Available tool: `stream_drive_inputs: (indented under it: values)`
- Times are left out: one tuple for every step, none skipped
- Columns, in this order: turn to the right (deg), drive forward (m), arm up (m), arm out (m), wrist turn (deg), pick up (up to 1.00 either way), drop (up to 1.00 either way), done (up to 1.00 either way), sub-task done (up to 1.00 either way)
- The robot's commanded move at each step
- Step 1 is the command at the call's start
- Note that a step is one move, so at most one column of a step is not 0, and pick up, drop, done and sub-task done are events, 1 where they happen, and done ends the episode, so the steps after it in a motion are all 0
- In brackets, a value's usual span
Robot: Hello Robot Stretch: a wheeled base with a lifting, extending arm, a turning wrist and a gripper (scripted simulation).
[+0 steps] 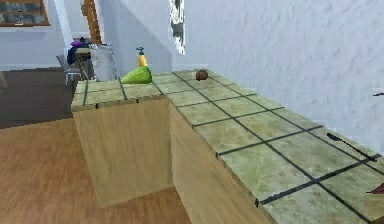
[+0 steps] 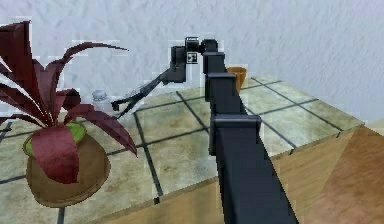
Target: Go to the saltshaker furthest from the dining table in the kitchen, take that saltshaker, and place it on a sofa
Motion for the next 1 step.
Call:
stream_drive_inputs:
  values:
    - [0.0, 0.0, 0.0, 0.0, -21.0, 0.0, 0.0, 0.0, 0.0]
